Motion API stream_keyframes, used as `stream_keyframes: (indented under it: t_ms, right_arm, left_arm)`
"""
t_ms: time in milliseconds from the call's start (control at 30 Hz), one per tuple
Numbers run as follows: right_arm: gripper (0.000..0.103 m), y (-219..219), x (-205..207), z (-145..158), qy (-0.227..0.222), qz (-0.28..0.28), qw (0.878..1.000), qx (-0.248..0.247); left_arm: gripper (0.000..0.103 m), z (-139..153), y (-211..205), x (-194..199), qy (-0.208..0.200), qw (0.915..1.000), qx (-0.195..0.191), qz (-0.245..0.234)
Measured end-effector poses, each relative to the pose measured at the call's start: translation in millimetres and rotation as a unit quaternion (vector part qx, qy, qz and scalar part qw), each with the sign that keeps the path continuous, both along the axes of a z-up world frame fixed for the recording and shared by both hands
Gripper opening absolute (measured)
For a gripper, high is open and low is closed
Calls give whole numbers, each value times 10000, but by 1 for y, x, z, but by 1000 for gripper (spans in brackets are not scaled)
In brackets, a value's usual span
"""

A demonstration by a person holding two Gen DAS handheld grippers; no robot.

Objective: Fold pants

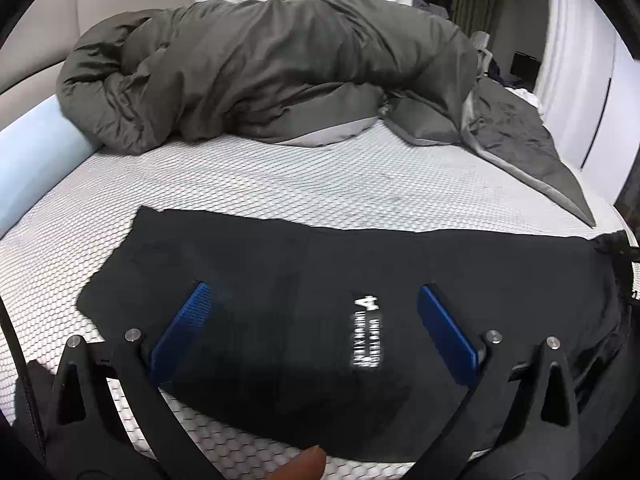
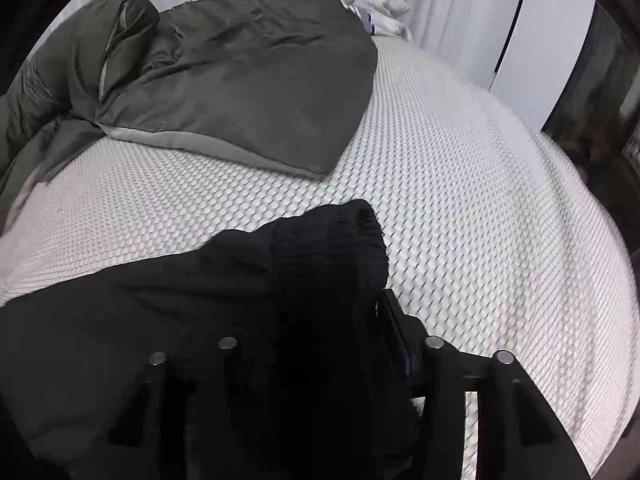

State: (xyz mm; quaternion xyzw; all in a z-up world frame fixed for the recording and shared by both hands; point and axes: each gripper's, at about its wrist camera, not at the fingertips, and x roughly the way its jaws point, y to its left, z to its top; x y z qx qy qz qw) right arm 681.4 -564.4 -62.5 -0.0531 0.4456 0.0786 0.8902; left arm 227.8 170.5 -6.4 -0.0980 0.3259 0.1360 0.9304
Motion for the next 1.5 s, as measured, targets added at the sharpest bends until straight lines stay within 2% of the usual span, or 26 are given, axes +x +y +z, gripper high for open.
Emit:
stream_keyframes:
  t_ms: [33,67,100,167,233,367,433,500,567,600,633,667,700,800,900,1000,1067,1100,1133,1167,1233,1300,1367,1433,1467,1500]
  right_arm:
    - [50,1,-12,4,-108,85,9999,14]
    - [56,-3,-23,9,-246,170,9995,56]
    - [72,-3,-49,15,-405,277,9987,129]
    - [90,-6,-91,23,-716,386,9958,409]
    - [91,-15,-142,28,-1007,444,9896,925]
    - [91,-30,-217,17,-1089,550,9743,1893]
    - [91,-28,-238,10,-1114,527,9713,2035]
    - [91,-29,-259,3,-1193,495,9697,2073]
    - [91,-26,-268,-4,-1149,684,9690,2076]
    - [91,-24,-270,-3,-1138,724,9695,2045]
    - [91,-21,-271,-4,-1143,698,9709,1987]
    - [91,-19,-271,-6,-1127,664,9717,1965]
    - [91,-21,-273,-7,-1101,664,9716,1985]
    - [91,-26,-276,-7,-1136,622,9711,2006]
    - [91,-41,-276,-2,-1237,487,9710,1989]
    - [91,-60,-271,-3,-1199,230,9728,1967]
    - [91,-79,-271,-6,-1134,-34,9744,1943]
    - [91,-94,-274,-7,-1168,-248,9731,1969]
    - [91,-105,-276,-7,-1177,-380,9716,2017]
    - [91,-119,-279,-9,-1151,-569,9692,2103]
    - [91,-141,-282,-16,-1024,-811,9660,2233]
    - [91,-159,-284,-27,-850,-994,9616,2414]
    - [91,-171,-282,-39,-614,-1027,9564,2664]
    - [90,-177,-274,-53,-383,-995,9490,2967]
    - [82,-179,-270,-58,-363,-975,9439,3134]
    - [68,-180,-266,-64,-365,-978,9361,3359]
  left_arm:
    - [102,0,5,-1,28,10000,1,54]
    - [102,0,11,-3,76,9999,0,145]
    - [102,-1,15,-7,125,9997,-1,222]
    - [102,-5,30,-14,313,9985,-166,425]
    - [102,-13,44,-24,463,9962,-538,504]
    - [96,-36,59,-51,690,9898,-1030,697]
    - [77,-56,62,-53,1051,9830,-1415,510]
    - [77,-67,66,-48,1199,9780,-1656,419]
    - [65,-66,72,-44,1006,9786,-1749,403]
    - [44,-65,74,-41,954,9787,-1765,427]
    - [27,-66,76,-35,998,9788,-1719,493]
    - [19,-67,78,-29,1020,9792,-1663,553]
    - [5,-67,79,-25,969,9802,-1631,563]
    - [2,-58,80,-21,737,9858,-1360,660]
    - [2,-45,90,-21,532,9887,-951,1025]
    - [4,-52,98,-17,882,9830,-1100,1172]
    - [6,-44,91,-22,856,9847,-990,1147]
    - [15,-38,85,-27,796,9872,-850,1089]
    - [31,-31,77,-33,695,9897,-749,1004]
    - [41,-24,69,-39,537,9918,-721,908]
    - [76,-12,56,-54,136,9942,-755,749]
    - [87,-6,39,-69,-75,9957,-745,548]
    - [89,-1,22,-77,-227,9969,-700,270]
    - [96,-2,3,-77,-256,9973,-688,29]
    - [99,-3,-6,-76,-241,9972,-696,-110]
    - [99,-3,-18,-76,-215,9971,-698,-224]
